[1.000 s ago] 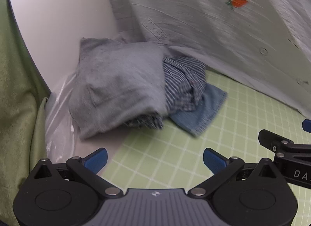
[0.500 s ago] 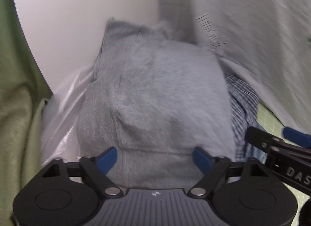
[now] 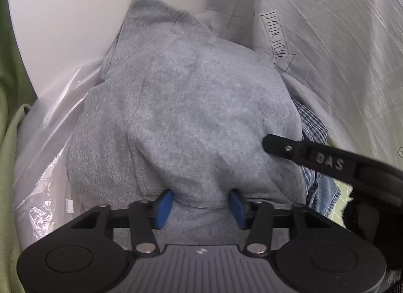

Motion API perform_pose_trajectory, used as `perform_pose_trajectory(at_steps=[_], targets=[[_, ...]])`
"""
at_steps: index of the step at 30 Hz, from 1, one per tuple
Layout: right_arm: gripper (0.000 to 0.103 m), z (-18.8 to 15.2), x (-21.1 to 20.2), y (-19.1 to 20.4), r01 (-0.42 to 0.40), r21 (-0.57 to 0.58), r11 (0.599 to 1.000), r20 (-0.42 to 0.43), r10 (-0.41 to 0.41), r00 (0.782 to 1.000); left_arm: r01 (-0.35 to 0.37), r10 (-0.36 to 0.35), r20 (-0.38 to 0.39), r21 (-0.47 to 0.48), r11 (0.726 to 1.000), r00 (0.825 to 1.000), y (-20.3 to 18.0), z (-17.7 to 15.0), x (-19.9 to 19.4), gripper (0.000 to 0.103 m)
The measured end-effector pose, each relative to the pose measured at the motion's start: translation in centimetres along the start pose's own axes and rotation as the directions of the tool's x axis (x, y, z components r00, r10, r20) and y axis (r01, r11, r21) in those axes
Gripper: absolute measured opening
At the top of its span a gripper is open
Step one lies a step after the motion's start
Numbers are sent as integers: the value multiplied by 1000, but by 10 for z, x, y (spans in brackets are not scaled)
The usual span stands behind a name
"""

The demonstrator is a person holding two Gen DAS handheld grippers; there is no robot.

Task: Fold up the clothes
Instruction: 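Reach into the pile and grasp the grey hoodie with both grippers, then lift the grey hoodie off the pile and pull it onto the open mat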

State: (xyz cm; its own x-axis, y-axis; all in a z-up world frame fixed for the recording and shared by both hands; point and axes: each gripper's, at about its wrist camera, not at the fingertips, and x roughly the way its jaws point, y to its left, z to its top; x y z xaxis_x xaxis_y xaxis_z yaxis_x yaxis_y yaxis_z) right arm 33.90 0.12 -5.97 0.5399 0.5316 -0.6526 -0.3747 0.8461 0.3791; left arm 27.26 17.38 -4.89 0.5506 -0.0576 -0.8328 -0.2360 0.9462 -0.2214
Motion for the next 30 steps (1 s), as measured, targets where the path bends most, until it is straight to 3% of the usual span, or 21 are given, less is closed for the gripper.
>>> perform_pose_trajectory(at_steps=[1, 2, 3, 7, 11, 14, 18, 19, 21, 23, 25, 28, 30], targets=[[7, -2, -9, 0, -8, 9, 1000, 21, 7, 1000, -7, 7, 7, 18, 1000, 1000, -4, -1, -4, 32], [5, -3, -18, 0, -15, 19, 1000, 43, 15, 999, -15, 15, 13, 38, 999, 1000, -9, -2, -9, 17], [5, -5, -27, 0, -23, 27, 999, 64, 22, 998, -19, 18, 20, 57, 998, 1000, -13, -3, -15, 9], [3, -22, -79, 13, -32, 0, 999, 137, 31, 990, 36, -42, 54, 100, 994, 998, -24, -17, -46, 9], [2, -63, -138, 19, -5, 3, 1000, 182, 5, 983, 86, -97, 74, 146, 986, 993, -34, -43, -80, 9], [3, -100, -176, 12, 76, 28, 997, 176, -80, 981, 150, -160, 73, 125, 981, 984, -34, -68, -98, 14], [4, -143, -187, -25, 224, 135, 965, 26, -229, 973, 121, -125, 48, 78, 990, 991, -26, -83, -95, 44], [3, -147, -190, -32, 247, 159, 956, 14, -252, 968, 108, -111, 40, 65, 992, 993, -24, -86, -93, 47], [10, -150, -198, -43, 272, 194, 942, 17, -280, 960, 83, -84, 24, 40, 996, 996, -19, -92, -89, 55], [50, -143, -205, -49, 271, 217, 938, 46, -287, 957, 56, -56, 7, 16, 998, 998, -14, -98, -85, 64], [66, -132, -204, -51, 265, 228, 937, 72, -287, 955, 34, -34, -1, -3, 999, 999, -7, -96, -78, 70], [80, -117, -179, -57, 242, 228, 943, 58, -261, 964, 28, -29, -22, -26, 999, 999, 3, -89, -63, 75], [82, -110, -156, -66, 220, 243, 945, 31, -234, 972, 24, -26, -35, -42, 999, 999, 9, -84, -53, 75]])
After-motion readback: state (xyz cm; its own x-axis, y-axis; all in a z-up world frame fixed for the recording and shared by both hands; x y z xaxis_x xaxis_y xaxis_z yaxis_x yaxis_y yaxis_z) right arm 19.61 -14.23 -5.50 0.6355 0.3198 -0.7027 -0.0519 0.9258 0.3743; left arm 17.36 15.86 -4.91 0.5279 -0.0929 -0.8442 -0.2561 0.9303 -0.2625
